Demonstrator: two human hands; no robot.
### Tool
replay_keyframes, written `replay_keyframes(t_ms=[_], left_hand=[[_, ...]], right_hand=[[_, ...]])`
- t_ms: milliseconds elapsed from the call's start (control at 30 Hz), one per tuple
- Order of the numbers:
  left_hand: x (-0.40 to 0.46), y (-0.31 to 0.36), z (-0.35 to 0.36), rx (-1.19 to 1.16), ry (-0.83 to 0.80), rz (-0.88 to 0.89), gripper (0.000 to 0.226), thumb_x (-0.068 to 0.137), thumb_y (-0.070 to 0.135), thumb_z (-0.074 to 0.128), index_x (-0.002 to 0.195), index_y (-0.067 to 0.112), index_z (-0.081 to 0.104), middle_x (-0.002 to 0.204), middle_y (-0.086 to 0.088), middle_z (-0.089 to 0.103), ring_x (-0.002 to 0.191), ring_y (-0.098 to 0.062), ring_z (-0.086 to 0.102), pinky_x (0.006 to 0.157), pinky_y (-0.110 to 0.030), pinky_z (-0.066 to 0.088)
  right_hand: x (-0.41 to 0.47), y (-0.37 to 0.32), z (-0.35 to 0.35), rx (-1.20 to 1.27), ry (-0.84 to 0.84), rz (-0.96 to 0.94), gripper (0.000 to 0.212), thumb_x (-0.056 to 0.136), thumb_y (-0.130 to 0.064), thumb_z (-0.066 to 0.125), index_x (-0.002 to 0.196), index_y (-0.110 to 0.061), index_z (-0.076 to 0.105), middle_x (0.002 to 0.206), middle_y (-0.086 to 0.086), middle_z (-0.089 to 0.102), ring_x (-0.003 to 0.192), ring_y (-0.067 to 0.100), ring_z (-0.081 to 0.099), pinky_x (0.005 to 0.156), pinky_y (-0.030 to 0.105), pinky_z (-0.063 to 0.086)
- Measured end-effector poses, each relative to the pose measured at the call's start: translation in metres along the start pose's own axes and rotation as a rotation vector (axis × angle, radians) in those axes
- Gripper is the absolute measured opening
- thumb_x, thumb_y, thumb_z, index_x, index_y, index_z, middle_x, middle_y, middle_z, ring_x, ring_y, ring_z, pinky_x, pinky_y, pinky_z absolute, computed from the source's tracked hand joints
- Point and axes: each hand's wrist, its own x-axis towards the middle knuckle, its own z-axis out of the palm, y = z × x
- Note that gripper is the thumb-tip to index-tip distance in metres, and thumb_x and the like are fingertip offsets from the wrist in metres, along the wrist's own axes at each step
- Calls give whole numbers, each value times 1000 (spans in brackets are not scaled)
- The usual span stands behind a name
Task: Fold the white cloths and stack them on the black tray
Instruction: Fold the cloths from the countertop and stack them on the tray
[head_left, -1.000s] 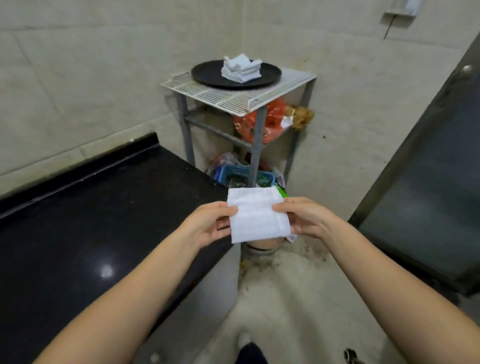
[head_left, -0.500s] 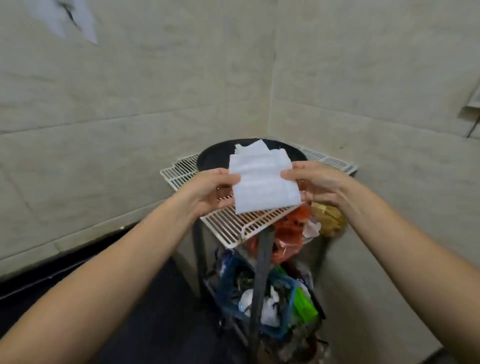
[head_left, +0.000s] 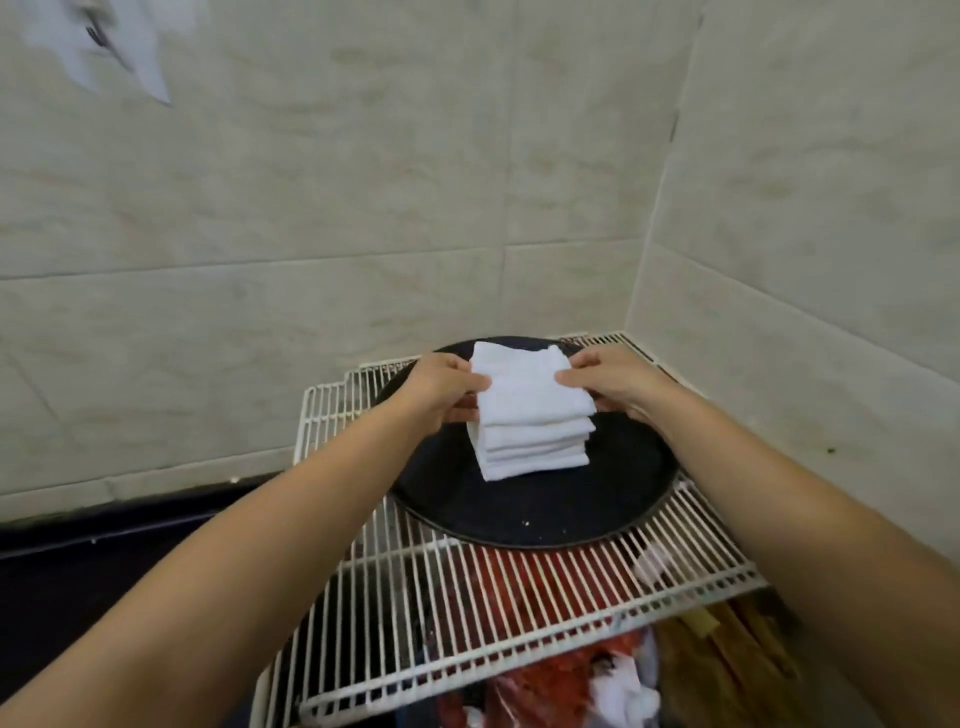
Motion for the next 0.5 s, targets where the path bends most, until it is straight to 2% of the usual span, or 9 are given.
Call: replay_keyframes(t_ms=[133, 267, 400, 500], left_hand=[[8, -17, -1, 47, 35, -40, 28, 87, 2, 62, 68, 13, 44, 76, -7, 60, 63, -17, 59, 44, -22, 51], [1, -18, -12, 57, 65, -29, 20, 87, 12, 65, 78, 11, 48, 75, -8, 58, 60, -18, 58, 45, -24, 53], [-32, -7, -51, 31, 130, 26, 20, 91, 26, 60, 85, 13, 46, 81, -6, 54, 63, -17, 57, 45, -22, 54], [-83, -7, -108, 12, 119, 76, 15, 95, 27, 53, 93, 12, 51, 79, -4, 54, 62, -14, 56, 51, -22, 54]], right_hand=[[7, 14, 6, -51, -31, -11, 7, 89, -13, 64, 85, -10, 58, 66, 3, 53, 51, 10, 48, 36, 15, 34], [7, 8, 6, -155, 5, -49, 15, 88, -23, 65, 91, -12, 55, 76, 7, 53, 64, 18, 50, 52, 24, 42], [-9, -33, 19, -448, 154, -190, 41, 87, -35, 63, 119, -11, 55, 113, 7, 59, 104, 25, 57, 85, 31, 42], [-38, -76, 72, -509, 120, -378, 31, 89, -29, 60, 112, -9, 60, 109, 8, 64, 103, 25, 59, 85, 31, 42]])
